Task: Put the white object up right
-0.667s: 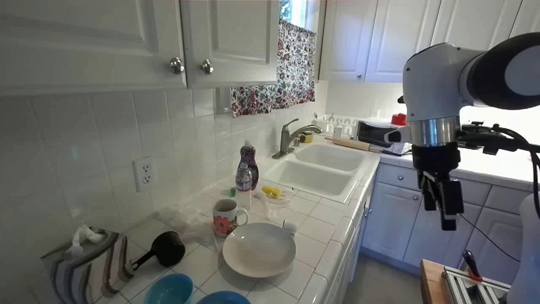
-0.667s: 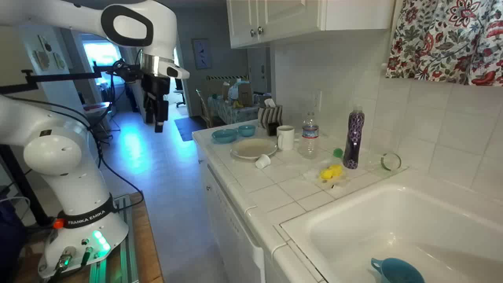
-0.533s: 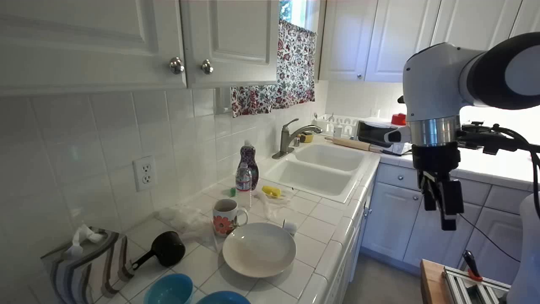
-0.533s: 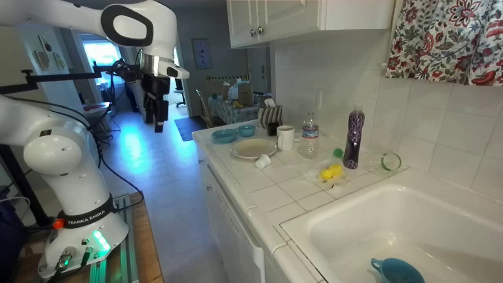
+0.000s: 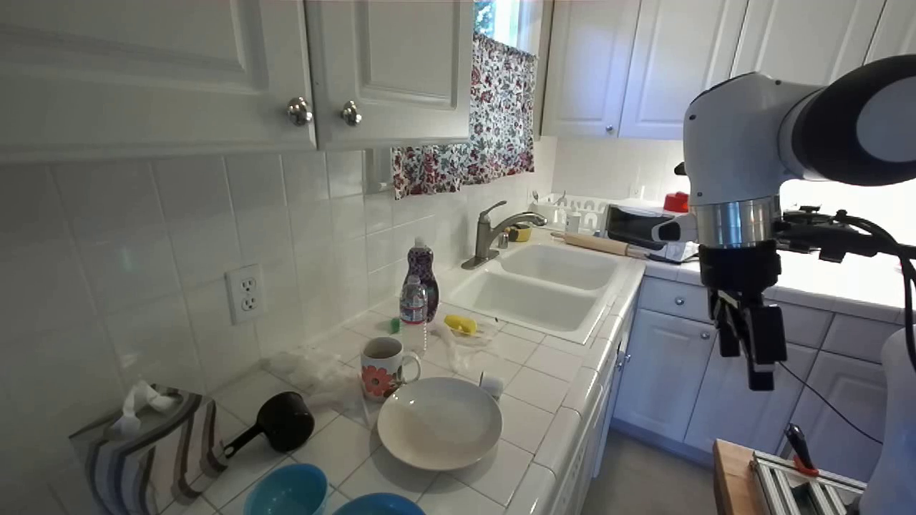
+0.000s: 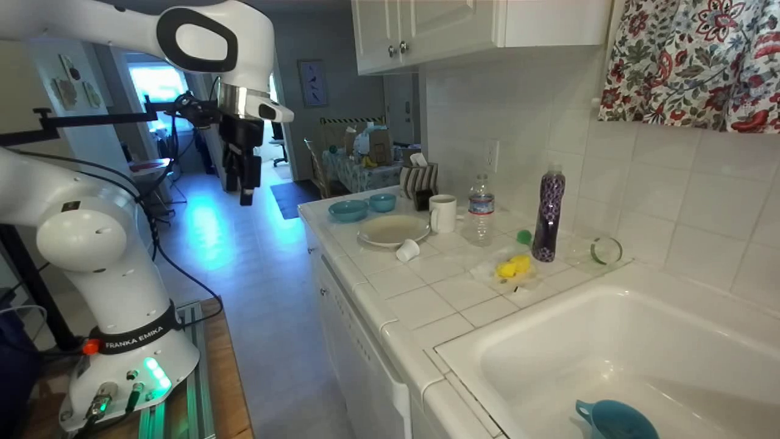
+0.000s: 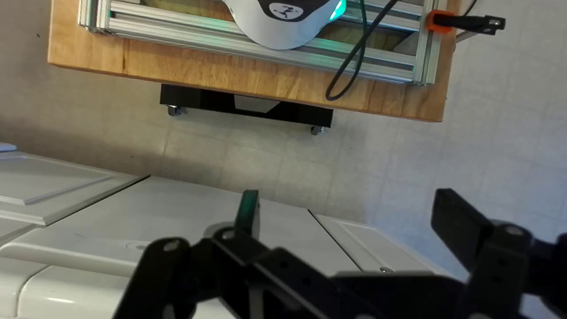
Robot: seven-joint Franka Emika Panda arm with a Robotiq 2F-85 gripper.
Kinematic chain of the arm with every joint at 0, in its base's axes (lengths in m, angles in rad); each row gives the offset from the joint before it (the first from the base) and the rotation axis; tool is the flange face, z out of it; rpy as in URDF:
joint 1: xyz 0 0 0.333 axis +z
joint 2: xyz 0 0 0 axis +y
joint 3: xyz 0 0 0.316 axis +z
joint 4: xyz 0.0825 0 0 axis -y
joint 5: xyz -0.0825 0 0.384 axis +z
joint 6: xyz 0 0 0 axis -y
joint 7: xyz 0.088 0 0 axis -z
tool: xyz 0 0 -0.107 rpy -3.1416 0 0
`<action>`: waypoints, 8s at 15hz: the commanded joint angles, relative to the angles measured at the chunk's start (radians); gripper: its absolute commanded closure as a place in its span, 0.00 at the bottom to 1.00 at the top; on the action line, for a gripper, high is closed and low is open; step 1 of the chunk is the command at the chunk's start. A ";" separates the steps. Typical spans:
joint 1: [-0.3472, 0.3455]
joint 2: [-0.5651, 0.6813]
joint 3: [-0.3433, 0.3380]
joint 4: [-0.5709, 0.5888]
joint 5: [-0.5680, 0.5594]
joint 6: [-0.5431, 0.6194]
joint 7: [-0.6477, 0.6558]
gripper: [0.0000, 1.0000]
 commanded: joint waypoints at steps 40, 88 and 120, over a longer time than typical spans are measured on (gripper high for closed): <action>-0.238 0.713 -0.095 0.171 0.255 0.898 0.718 0.00; -0.195 0.828 -0.073 0.310 -0.187 0.838 -0.037 0.00; -0.190 1.064 0.026 0.419 -0.062 1.038 -0.343 0.00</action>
